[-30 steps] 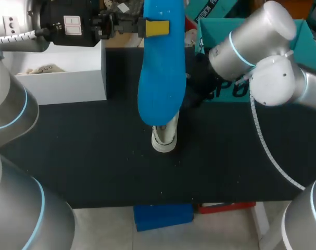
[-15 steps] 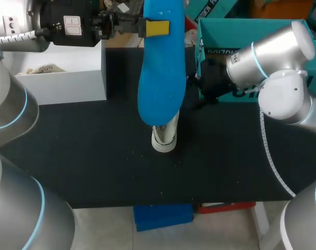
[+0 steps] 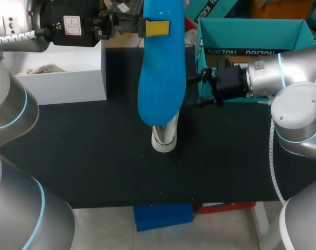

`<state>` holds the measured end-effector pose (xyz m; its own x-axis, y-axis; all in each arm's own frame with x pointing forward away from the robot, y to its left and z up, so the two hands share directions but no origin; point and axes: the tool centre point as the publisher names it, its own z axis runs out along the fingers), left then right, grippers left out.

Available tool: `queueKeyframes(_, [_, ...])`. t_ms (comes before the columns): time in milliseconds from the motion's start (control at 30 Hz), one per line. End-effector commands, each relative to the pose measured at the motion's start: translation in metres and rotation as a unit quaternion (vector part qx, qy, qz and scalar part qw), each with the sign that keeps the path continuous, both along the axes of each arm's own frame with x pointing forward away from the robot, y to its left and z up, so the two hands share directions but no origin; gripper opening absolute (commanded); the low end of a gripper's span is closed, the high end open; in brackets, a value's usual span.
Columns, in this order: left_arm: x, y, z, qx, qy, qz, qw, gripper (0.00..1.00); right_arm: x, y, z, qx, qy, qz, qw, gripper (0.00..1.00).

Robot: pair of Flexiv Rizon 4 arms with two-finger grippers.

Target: Take the shoe out of the shoebox, open the shoe tongue, remove and reinsert the insole, then place the shoe into the shoebox

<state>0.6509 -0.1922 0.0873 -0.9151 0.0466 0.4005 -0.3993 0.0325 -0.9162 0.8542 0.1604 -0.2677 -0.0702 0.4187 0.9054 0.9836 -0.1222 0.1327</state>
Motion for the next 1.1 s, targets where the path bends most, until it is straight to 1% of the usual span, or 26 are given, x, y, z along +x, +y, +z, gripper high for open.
queueKeyframes(33, [0.0, -0.001, 0.001, 0.003, 0.001, 0.001, 1.0, 0.0, -0.004, 0.001, 0.011, 0.018, -0.005, 0.003, 1.0, 1.0])
queueKeyframes(133, [0.0, -0.001, 0.001, 0.003, 0.001, 0.001, 1.0, 0.0, -0.007, 0.002, 0.021, 0.028, -0.003, 0.007, 1.0, 1.0])
queueKeyframes(233, [0.0, -0.001, 0.001, 0.003, 0.001, 0.001, 1.0, 0.0, -0.011, 0.004, 0.029, 0.04, 0.008, 0.018, 0.999, 1.0])
queueKeyframes(400, [0.0, -0.001, 0.001, 0.003, 0.001, 0.001, 1.0, 0.0, -0.018, 0.006, 0.042, 0.091, 0.037, 0.035, 0.995, 1.0])
queueKeyframes(467, [0.0, -0.001, 0.001, 0.003, 0.001, 0.001, 1.0, 0.0, -0.021, 0.006, 0.047, 0.107, 0.043, 0.037, 0.993, 1.0])
queueKeyframes(533, [0.0, -0.001, 0.001, 0.003, 0.001, 0.001, 1.0, 0.0, -0.023, 0.007, 0.051, 0.137, 0.046, 0.04, 0.989, 1.0])
queueKeyframes(600, [0.0, -0.001, 0.001, 0.003, 0.001, 0.001, 1.0, 0.0, -0.025, 0.006, 0.054, 0.146, 0.039, 0.035, 0.988, 1.0])
queueKeyframes(700, [0.0, -0.001, 0.001, 0.003, 0.001, 0.001, 1.0, 0.0, -0.028, 0.006, 0.059, 0.181, 0.02, 0.031, 0.983, 1.0])
queueKeyframes(767, [0.0, -0.001, 0.001, 0.003, 0.001, 0.001, 1.0, 0.0, -0.03, 0.007, 0.061, 0.219, 0.013, 0.034, 0.975, 1.0])
queueKeyframes(833, [0.0, -0.001, 0.001, 0.003, 0.001, 0.001, 1.0, 0.0, -0.031, 0.007, 0.062, 0.207, 0.003, 0.022, 0.978, 1.0])
queueKeyframes(1100, [0.0, -0.001, 0.001, 0.003, 0.001, 0.001, 1.0, 0.0, -0.031, 0.007, 0.062, 0.207, 0.003, 0.022, 0.978, 1.0])
